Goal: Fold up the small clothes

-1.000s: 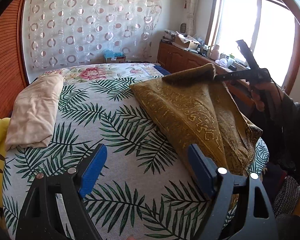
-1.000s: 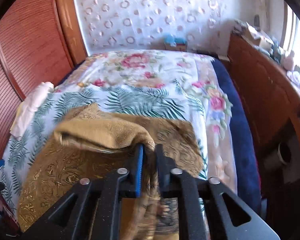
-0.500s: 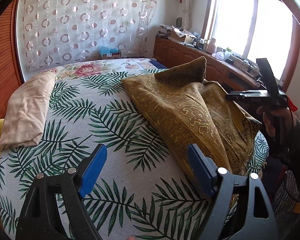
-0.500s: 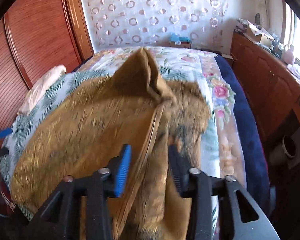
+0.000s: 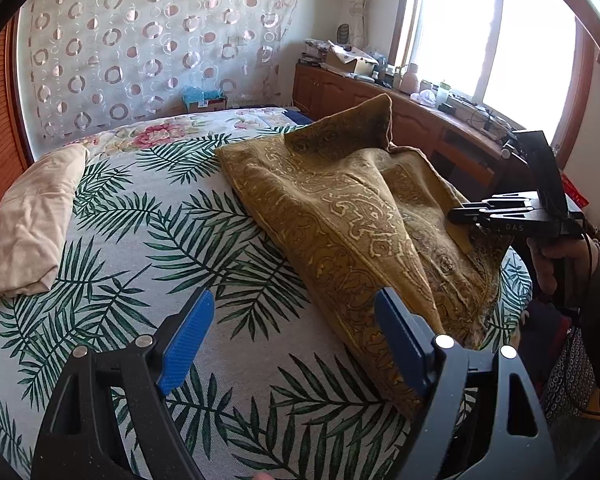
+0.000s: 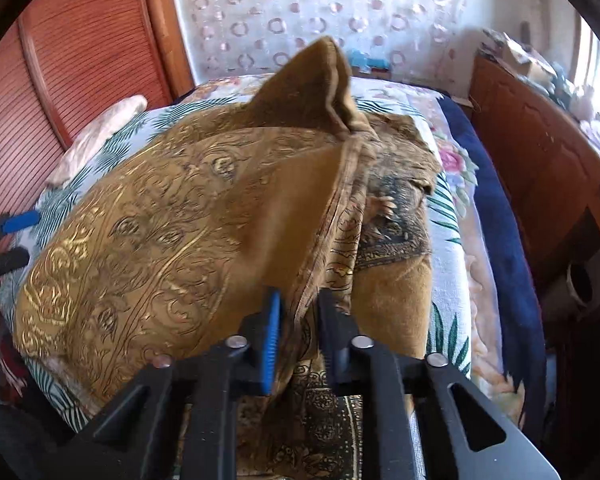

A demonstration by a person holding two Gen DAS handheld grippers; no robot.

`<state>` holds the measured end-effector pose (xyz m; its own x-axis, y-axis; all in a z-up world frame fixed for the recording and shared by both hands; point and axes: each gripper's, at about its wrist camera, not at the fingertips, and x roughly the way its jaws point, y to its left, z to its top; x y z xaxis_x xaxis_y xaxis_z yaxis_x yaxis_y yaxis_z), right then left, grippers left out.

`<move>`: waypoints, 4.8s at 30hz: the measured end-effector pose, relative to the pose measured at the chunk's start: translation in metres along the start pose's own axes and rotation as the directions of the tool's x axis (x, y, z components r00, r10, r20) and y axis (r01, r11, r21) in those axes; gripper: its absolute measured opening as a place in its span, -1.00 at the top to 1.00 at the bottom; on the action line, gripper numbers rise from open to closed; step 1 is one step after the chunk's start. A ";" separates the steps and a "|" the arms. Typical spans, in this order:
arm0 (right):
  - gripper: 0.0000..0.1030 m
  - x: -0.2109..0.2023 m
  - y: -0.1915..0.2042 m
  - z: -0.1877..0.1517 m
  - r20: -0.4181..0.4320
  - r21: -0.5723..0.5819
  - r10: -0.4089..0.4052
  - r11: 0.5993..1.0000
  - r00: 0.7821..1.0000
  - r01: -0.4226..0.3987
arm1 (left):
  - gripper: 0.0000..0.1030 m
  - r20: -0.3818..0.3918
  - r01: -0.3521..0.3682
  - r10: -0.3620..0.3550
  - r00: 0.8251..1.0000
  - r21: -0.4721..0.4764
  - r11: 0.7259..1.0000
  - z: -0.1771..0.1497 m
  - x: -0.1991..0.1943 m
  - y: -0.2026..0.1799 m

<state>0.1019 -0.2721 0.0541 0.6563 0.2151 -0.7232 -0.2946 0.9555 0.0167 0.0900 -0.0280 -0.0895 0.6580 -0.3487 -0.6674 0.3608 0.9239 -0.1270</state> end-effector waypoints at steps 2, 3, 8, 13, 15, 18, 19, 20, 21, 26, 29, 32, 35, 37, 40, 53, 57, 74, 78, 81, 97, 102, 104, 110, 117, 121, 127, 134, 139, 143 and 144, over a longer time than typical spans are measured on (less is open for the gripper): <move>0.86 -0.003 0.005 0.000 0.025 -0.010 -0.004 1.000 1.000 0.005 | -0.61 -0.001 0.001 -0.001 1.000 0.001 1.000 0.000 0.000 -0.001; 0.88 -0.008 0.004 -0.001 0.046 -0.011 -0.002 1.000 0.999 0.002 | -0.61 0.000 0.003 -0.003 1.000 0.001 1.000 0.000 -0.001 -0.002; 0.90 -0.055 -0.006 0.001 0.163 0.002 -0.033 0.999 0.986 0.033 | -0.61 -0.002 0.008 -0.008 1.000 0.005 1.000 -0.001 0.000 -0.004; 0.89 -0.072 -0.027 -0.008 0.149 0.026 -0.092 0.996 0.985 0.089 | -0.61 -0.003 0.021 -0.021 1.000 0.008 1.000 -0.002 0.000 -0.009; 0.89 -0.063 -0.030 -0.014 0.108 0.027 -0.087 0.996 0.990 0.085 | -0.61 -0.007 0.021 -0.021 1.000 0.010 1.000 -0.003 0.002 -0.011; 0.75 -0.054 -0.030 -0.017 0.076 0.012 -0.099 0.995 0.992 0.098 | -0.61 -0.006 0.013 -0.012 1.000 0.010 1.000 -0.003 0.003 -0.013; 0.70 -0.053 -0.030 -0.014 0.077 0.011 -0.106 0.994 0.991 0.106 | -0.61 -0.004 0.010 -0.010 1.000 0.009 1.000 -0.003 0.003 -0.013; 0.64 -0.052 -0.031 -0.012 0.083 0.012 -0.119 0.993 0.989 0.118 | -0.61 -0.005 0.006 -0.006 1.000 0.006 1.000 -0.003 0.004 -0.012; 0.63 -0.051 -0.031 -0.010 0.089 0.015 -0.134 0.991 0.987 0.133 | -0.61 -0.007 0.006 -0.006 1.000 0.005 1.000 -0.002 0.005 -0.012; 0.57 -0.043 -0.019 0.008 0.114 0.033 -0.141 0.990 0.983 0.138 | -0.61 -0.018 0.006 -0.005 1.000 0.008 1.000 -0.004 0.010 -0.015; 0.57 -0.033 -0.016 0.022 0.107 0.013 -0.111 0.994 0.988 0.110 | -0.61 -0.023 0.000 0.001 1.000 0.013 1.000 -0.005 0.013 -0.016; 0.57 -0.015 -0.017 0.050 0.096 -0.023 -0.114 0.993 0.989 0.117 | -0.61 -0.024 -0.015 0.015 1.000 0.010 1.000 -0.005 0.016 -0.015; 0.57 0.015 -0.024 0.079 0.050 -0.027 -0.089 0.996 0.995 0.090 | -0.61 -0.026 -0.018 0.018 1.000 0.004 1.000 -0.006 0.017 -0.014; 0.57 0.038 -0.030 0.096 0.013 -0.021 -0.132 0.991 0.991 0.132 | -0.61 -0.029 -0.022 0.022 0.999 0.005 1.000 -0.007 0.018 -0.014; 0.57 0.069 -0.041 0.112 -0.047 0.023 -0.131 0.991 0.990 0.132 | -0.61 -0.035 -0.024 0.024 0.999 0.003 1.000 -0.009 0.019 -0.012; 0.96 0.085 -0.040 0.119 -0.006 -0.019 -0.223 0.975 0.975 0.223 | -0.61 -0.033 -0.009 0.009 0.999 0.001 1.000 -0.012 0.018 -0.013; 1.00 0.085 -0.046 0.118 -0.020 -0.023 -0.315 0.949 0.949 0.314 | -0.61 -0.040 -0.009 0.010 0.999 0.006 1.000 -0.012 0.020 -0.016; 0.25 -0.003 -0.021 0.019 0.089 -0.044 -0.124 0.991 0.988 0.128 | -0.61 -0.054 -0.001 0.001 0.999 0.010 1.000 -0.010 0.027 -0.020; 0.12 -0.017 -0.027 -0.006 0.051 -0.009 -0.134 0.991 0.990 0.135 | -0.61 -0.058 0.006 -0.005 0.998 0.013 1.000 -0.010 0.028 -0.021; 0.11 -0.026 -0.036 -0.020 0.022 0.028 -0.126 0.992 0.992 0.125 | -0.61 -0.066 0.017 -0.016 0.998 0.016 1.000 -0.010 0.028 -0.023; 0.10 -0.043 -0.041 -0.062 -0.003 0.169 -0.018 0.985 1.000 0.019 | -0.37 -0.076 0.099 -0.099 0.992 -0.005 0.995 -0.014 0.029 -0.028; 0.10 -0.043 -0.039 -0.065 -0.001 0.164 0.001 0.987 1.000 -0.001 | 0.01 -0.104 0.130 -0.131 0.986 -0.021 0.991 -0.018 0.035 -0.029; 0.10 -0.042 -0.038 -0.066 -0.001 0.157 0.001 0.988 1.000 0.000 | 0.13 -0.116 0.132 -0.132 0.984 -0.014 0.991 -0.021 0.036 -0.032; 0.10 -0.041 -0.028 -0.067 -0.004 0.132 -0.008 0.991 1.000 0.008 | 0.17 -0.133 0.138 -0.138 0.982 -0.008 0.990 -0.024 0.037 -0.033; 0.63 -0.035 -0.018 -0.067 0.025 0.121 0.014 0.993 1.000 -0.017 | 0.42 -0.138 0.210 -0.213 0.967 -0.034 0.977 -0.025 0.039 -0.037; 0.76 -0.040 -0.014 -0.065 0.070 0.111 0.028 0.993 0.997 -0.036 | 0.93 -0.120 0.198 -0.199 0.973 -0.020 0.980 -0.020 0.034 -0.037; 0.79 -0.078 0.000 -0.049 0.192 0.078 0.041 0.995 0.980 -0.057 | 0.94 0.027 0.202 -0.201 0.979 -0.001 0.979 0.012 -0.013 -0.036; 0.80 -0.113 0.028 -0.033 0.268 0.007 0.086 0.996 0.960 -0.091 | 0.95 0.160 0.194 -0.188 0.969 -0.024 0.981 0.038 -0.069 -0.015; 0.80 -0.136 0.037 -0.006 0.322 -0.052 0.104 0.994 0.941 -0.092 | 0.95 0.232 0.168 -0.160 0.959 -0.013 0.986 0.073 -0.093 -0.003; 0.80 -0.145 0.048 0.042 0.373 -0.113 0.103 0.991 0.922 -0.066 | 0.95 0.300 0.086 -0.086 0.950 0.011 0.996 0.121 -0.111 0.015; 0.80 -0.146 0.052 0.056 0.391 -0.126 0.097 0.991 0.915 -0.051 | 0.95 0.320 0.055 -0.058 0.946 0.020 0.998 0.132 -0.117 0.019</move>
<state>0.0298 -0.2424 0.1992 0.8437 0.3685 -0.3904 -0.4128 0.9102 -0.0332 0.1069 0.0093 0.0834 0.8125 -0.4340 -0.3892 0.4095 0.9001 -0.1490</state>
